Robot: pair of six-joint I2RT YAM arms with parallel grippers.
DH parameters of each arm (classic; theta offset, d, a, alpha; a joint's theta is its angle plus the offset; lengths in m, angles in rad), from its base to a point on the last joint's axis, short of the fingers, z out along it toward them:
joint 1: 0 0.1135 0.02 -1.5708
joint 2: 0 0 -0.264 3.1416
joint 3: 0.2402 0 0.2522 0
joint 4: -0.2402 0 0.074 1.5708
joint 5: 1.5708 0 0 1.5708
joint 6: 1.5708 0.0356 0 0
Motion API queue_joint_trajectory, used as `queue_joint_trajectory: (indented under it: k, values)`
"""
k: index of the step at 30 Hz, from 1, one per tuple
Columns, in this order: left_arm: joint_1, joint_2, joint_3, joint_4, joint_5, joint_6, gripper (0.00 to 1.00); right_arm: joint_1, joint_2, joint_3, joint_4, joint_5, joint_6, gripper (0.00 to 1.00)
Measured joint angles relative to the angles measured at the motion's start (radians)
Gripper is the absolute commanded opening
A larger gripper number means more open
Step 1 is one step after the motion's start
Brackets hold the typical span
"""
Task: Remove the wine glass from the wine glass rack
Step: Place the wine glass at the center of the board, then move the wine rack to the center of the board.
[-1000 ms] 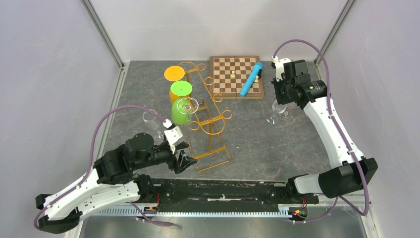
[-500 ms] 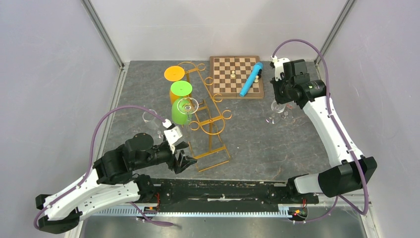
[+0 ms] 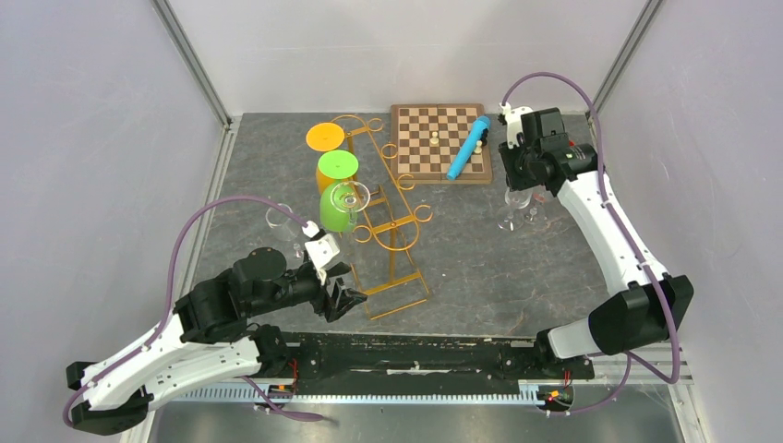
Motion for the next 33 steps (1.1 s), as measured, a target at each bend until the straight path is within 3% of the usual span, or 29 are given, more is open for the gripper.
queue_joint_trajectory:
  k: [5, 25, 33]
  values:
    - [0.000, 0.002, 0.000, 0.000, 0.000, 0.000, 0.74, 0.000, 0.008, 0.002, 0.006, 0.012, 0.001, 0.37]
    - [0.000, 0.018, 0.000, 0.000, -0.008, 0.000, 0.74, 0.000, 0.030, 0.169, 0.014, 0.079, 0.021, 0.46]
    - [0.000, 0.026, -0.006, 0.000, -0.024, 0.000, 0.74, 0.000, 0.025, 0.224, 0.029, 0.072, 0.035, 0.55]
